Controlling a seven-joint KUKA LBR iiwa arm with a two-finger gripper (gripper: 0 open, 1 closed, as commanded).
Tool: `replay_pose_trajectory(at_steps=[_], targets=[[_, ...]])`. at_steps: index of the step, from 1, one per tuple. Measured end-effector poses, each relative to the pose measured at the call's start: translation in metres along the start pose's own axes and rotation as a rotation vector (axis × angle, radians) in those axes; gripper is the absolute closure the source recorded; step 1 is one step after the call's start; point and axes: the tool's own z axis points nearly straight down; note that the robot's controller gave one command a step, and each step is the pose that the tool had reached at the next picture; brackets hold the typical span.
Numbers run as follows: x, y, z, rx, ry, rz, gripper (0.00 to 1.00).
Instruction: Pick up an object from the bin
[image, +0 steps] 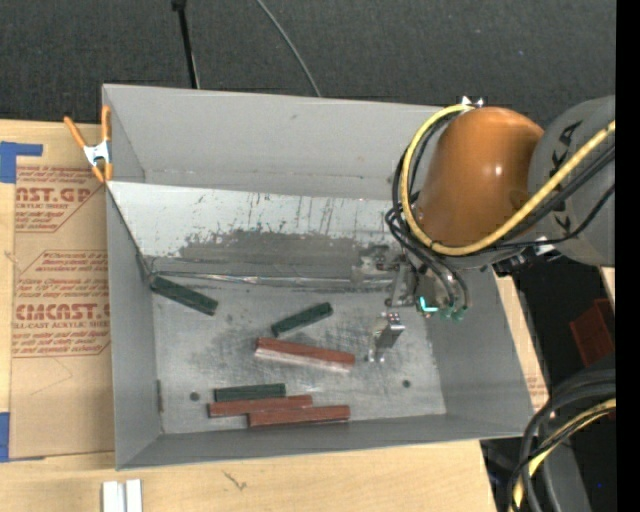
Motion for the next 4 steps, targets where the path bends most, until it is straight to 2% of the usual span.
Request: replay_pose_trajectory(at_steps=[1, 2, 3, 4], targets=[[-0.002, 0.0, -0.004, 0.0, -0.008, 0.0, 0.0], [-0.004, 0.003, 0.046, 0.0, -0.015, -0.037, 0.0], [0.008, 0.021, 0.098, -0.001, -0.007, 0.03, 0.0], [-0.01, 0.012, 0.142, -0.003, -0.042, 0.043, 1.0]])
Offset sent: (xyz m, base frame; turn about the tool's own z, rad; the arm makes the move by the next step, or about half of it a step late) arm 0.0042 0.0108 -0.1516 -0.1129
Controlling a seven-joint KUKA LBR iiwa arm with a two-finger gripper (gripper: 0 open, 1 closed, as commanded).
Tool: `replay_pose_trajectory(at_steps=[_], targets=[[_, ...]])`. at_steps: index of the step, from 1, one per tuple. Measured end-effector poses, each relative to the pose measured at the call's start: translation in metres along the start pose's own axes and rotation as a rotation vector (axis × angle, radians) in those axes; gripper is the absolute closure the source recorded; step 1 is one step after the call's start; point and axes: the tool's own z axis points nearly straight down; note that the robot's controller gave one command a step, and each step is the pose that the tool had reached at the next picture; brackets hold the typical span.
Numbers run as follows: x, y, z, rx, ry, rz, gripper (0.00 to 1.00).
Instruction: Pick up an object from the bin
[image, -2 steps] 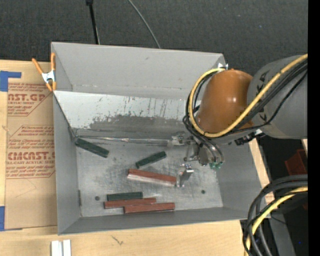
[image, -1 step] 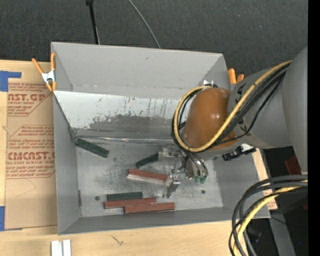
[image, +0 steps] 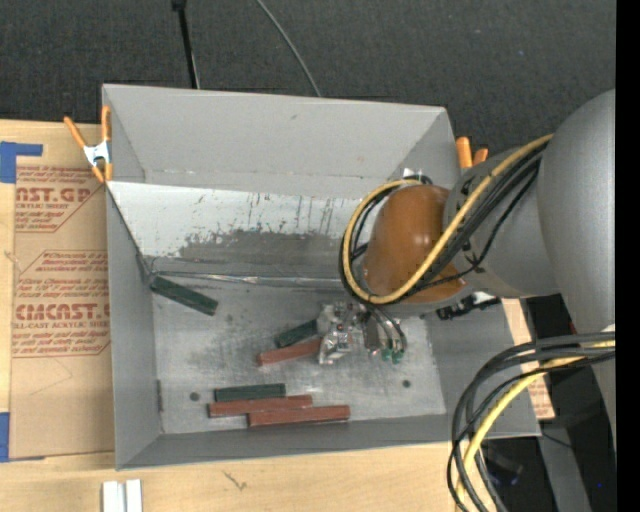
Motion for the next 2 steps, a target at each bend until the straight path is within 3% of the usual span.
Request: replay_pose_trajectory(at_steps=[1, 2], targets=[[0.0, 0.0, 0.0, 0.0, 0.0, 0.0, 1.0], [-0.003, -0.004, -0.131, 0.004, 0.033, 0.019, 1.0]])
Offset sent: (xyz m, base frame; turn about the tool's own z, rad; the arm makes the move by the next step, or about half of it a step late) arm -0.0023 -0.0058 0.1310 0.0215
